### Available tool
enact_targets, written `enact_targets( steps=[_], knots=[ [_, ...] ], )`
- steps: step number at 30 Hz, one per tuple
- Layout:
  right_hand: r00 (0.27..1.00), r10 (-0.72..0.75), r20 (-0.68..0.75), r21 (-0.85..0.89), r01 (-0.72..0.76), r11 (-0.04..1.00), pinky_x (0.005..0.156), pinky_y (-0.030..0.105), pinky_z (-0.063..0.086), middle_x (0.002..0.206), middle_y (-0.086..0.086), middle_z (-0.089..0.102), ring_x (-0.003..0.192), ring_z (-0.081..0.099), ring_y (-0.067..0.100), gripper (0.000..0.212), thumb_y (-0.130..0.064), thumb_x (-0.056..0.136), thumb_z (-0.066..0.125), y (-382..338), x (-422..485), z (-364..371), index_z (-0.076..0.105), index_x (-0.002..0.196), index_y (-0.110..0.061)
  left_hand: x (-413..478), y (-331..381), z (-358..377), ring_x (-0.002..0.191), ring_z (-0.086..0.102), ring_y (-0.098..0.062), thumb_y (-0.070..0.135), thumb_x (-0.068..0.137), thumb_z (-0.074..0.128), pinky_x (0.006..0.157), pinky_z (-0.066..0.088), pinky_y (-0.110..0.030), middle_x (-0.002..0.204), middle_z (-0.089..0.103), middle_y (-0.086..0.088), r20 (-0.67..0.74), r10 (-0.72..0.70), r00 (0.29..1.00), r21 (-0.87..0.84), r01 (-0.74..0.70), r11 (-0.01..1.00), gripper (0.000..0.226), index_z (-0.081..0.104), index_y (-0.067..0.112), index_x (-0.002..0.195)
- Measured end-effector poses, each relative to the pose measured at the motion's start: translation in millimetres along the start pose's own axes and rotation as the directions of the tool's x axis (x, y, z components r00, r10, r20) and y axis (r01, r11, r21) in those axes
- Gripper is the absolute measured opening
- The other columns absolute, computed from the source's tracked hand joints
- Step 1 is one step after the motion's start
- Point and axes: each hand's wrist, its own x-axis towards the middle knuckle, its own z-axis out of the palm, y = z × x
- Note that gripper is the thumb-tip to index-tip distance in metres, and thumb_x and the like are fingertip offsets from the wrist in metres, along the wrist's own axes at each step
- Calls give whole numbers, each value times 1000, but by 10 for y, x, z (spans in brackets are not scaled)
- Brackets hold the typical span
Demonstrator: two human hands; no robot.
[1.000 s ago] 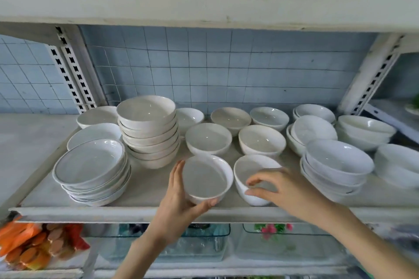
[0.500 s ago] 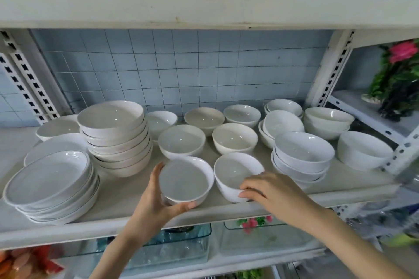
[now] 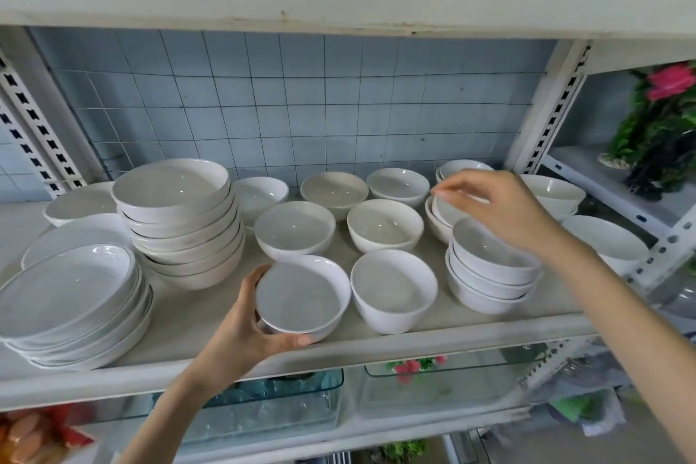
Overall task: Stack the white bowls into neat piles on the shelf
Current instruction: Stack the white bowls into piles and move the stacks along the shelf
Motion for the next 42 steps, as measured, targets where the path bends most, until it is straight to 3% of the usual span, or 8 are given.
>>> enact_targets(
  steps=[4, 11, 21, 23, 27, 34, 38, 42],
  knots=[
    [997, 78, -11, -180, -78, 980, 88, 7, 39, 106, 0, 70, 100, 60, 5, 15, -15, 88, 64, 471, 422, -151, 69, 101, -13, -1, 13, -7, 105, 54, 9, 59, 25, 89, 74, 51, -11, 122, 47, 11, 12, 6, 1000, 32, -7, 999, 114, 36, 35, 123],
    [967, 219, 132, -407, -148, 902, 105, 35, 36, 124, 3, 62, 121, 53, 22, 29, -10, 83, 68, 1125, 794, -170, 66, 110, -20, 13, 6, -6, 102, 56, 8, 60, 21, 90, 72, 51, -11, 120, 50, 10, 2, -5, 1000, 53, 5, 999, 116, 38, 37, 122],
    [941, 331, -72, -492, -322, 809, 73, 34, 45, 78, 0, 62, 84, 57, 24, 5, -21, 82, 70, 1236, 802, -221, 69, 79, -18, 13, -14, -10, 101, 58, 5, 59, 18, 90, 71, 52, -11, 118, 54, 8, -30, -5, 1000, 63, 7, 998, 117, 40, 37, 121],
    [933, 350, -80, -527, -338, 780, 65, 32, 38, 63, 0, 52, 75, 52, 26, 29, -24, 83, 69, 1232, 798, -242, 54, 58, -22, 15, -24, -15, 102, 58, 4, 59, 19, 90, 71, 52, -12, 118, 54, 8, -28, -3, 1000, 74, 5, 997, 117, 40, 38, 122],
    [917, 386, -98, -526, -378, 762, 62, 30, 35, 58, -2, 49, 73, 50, 27, 36, -26, 85, 67, 1200, 793, -236, 50, 53, -21, 14, -26, -9, 101, 59, 3, 58, 18, 90, 70, 52, -13, 117, 55, 7, -27, -4, 1000, 68, 6, 998, 117, 40, 36, 122],
    [880, 421, -220, -449, -474, 757, 80, 33, 43, 105, 11, 67, 101, 58, 33, 22, -31, 89, 61, 1103, 798, -282, 69, 99, -12, 15, -30, -15, 103, 59, 2, 58, 18, 90, 71, 52, -13, 117, 56, 8, -35, -5, 999, 76, 8, 997, 118, 41, 36, 122],
    [877, 419, -236, -392, -480, 785, 70, 31, 36, 78, 6, 59, 83, 52, 28, 25, -32, 91, 58, 1016, 839, -358, 56, 71, -18, 2, -32, -13, 104, 59, 0, 57, 19, 91, 72, 53, -15, 118, 56, 9, -28, -1, 1000, 85, 3, 996, 117, 41, 35, 123],
    [884, 412, -223, -325, -466, 823, 68, 28, 33, 81, 9, 55, 79, 49, 24, 21, -30, 92, 56, 881, 889, -364, 56, 78, -14, -3, -18, -2, 102, 59, 2, 57, 17, 91, 71, 53, -14, 112, 59, 14, -33, -10, 999, 47, 11, 999, 115, 43, 40, 120]
  ],
)
